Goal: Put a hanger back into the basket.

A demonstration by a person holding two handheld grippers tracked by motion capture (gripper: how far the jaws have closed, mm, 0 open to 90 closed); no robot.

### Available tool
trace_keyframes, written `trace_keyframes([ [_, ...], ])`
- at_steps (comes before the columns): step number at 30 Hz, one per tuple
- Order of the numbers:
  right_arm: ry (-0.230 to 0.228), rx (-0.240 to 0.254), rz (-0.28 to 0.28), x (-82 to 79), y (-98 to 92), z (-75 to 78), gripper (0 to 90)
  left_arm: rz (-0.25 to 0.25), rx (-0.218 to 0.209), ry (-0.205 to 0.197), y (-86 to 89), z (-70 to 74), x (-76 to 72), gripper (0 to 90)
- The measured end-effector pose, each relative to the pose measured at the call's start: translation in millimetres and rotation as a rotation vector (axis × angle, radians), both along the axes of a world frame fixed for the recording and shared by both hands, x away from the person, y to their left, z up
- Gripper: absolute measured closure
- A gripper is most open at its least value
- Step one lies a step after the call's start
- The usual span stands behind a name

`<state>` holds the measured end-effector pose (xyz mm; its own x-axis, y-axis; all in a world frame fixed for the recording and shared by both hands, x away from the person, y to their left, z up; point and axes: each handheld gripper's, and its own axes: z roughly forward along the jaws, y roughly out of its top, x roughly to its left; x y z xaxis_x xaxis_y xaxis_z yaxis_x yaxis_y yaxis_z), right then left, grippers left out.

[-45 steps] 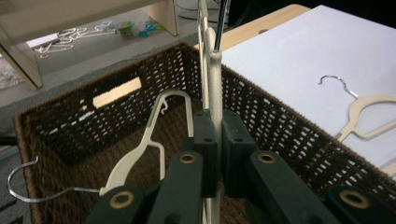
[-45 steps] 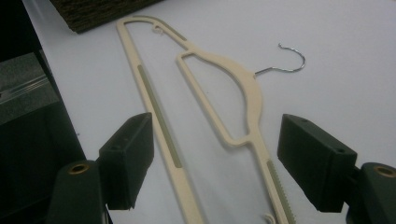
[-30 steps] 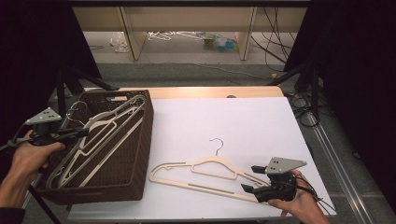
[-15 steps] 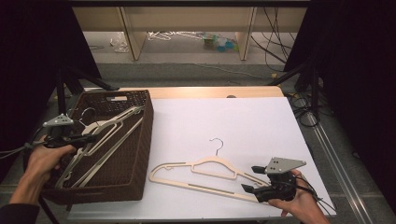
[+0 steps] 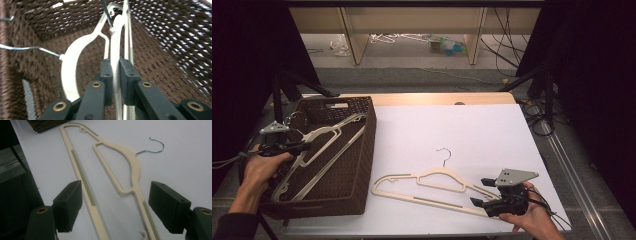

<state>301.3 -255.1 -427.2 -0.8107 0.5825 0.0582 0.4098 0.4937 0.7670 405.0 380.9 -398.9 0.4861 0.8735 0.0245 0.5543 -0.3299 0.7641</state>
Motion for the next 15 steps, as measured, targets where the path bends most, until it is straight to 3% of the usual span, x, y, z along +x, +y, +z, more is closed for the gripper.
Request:
trace_keyframes([
  [3, 0.002, 0.000, 0.002, 0.0, 0.0, -0.1, 28.1, 0.048, -0.012, 0.024, 2.5, -4.0, 1.7, 79.6],
  [4, -0.004, -0.001, 0.001, 0.3, -0.3, -0.4, 28.1, 0.036, 0.031, 0.033, 5.6, -3.3, 2.3, 79.1],
  [5, -0.004, -0.001, 0.001, 0.3, -0.3, -0.4, 28.1, 0.035, 0.020, 0.013, 5.8, -5.3, 4.4, 79.1],
  [7, -0.001, 0.003, -0.003, 0.4, -0.6, -0.3, 28.1, 0.059, 0.014, 0.048, 7.8, -6.0, 3.6, 78.6],
  [9, -0.004, 0.003, -0.002, 0.7, -0.7, -0.4, 28.1, 0.047, 0.016, 0.025, 8.9, -7.0, 5.9, 78.5],
  [10, -0.001, 0.003, -0.003, 0.4, -0.7, -0.7, 28.1, 0.019, 0.042, 0.025, 12.1, -6.7, 7.5, 78.3],
  [11, -0.003, 0.000, -0.001, 0.4, -0.9, -1.0, 28.1, 0.104, -0.033, 0.033, 5.9, -9.9, 4.6, 78.0],
  [12, -0.003, -0.001, 0.000, 0.4, -0.9, -1.0, 28.1, 0.082, 0.016, 0.035, 9.8, -9.3, 4.6, 77.8],
  [13, -0.003, 0.002, -0.002, 0.6, -0.8, -0.9, 28.1, 0.061, 0.036, 0.029, 11.1, -9.2, 6.5, 77.5],
  [14, -0.007, 0.001, -0.002, 0.9, -0.9, -0.9, 28.1, 0.068, 0.044, 0.036, 11.0, -9.7, 6.5, 77.0],
  [15, -0.006, 0.001, -0.002, 0.8, -0.9, -0.9, 28.1, 0.131, 0.008, 0.042, 7.3, -12.3, 3.6, 76.1],
])
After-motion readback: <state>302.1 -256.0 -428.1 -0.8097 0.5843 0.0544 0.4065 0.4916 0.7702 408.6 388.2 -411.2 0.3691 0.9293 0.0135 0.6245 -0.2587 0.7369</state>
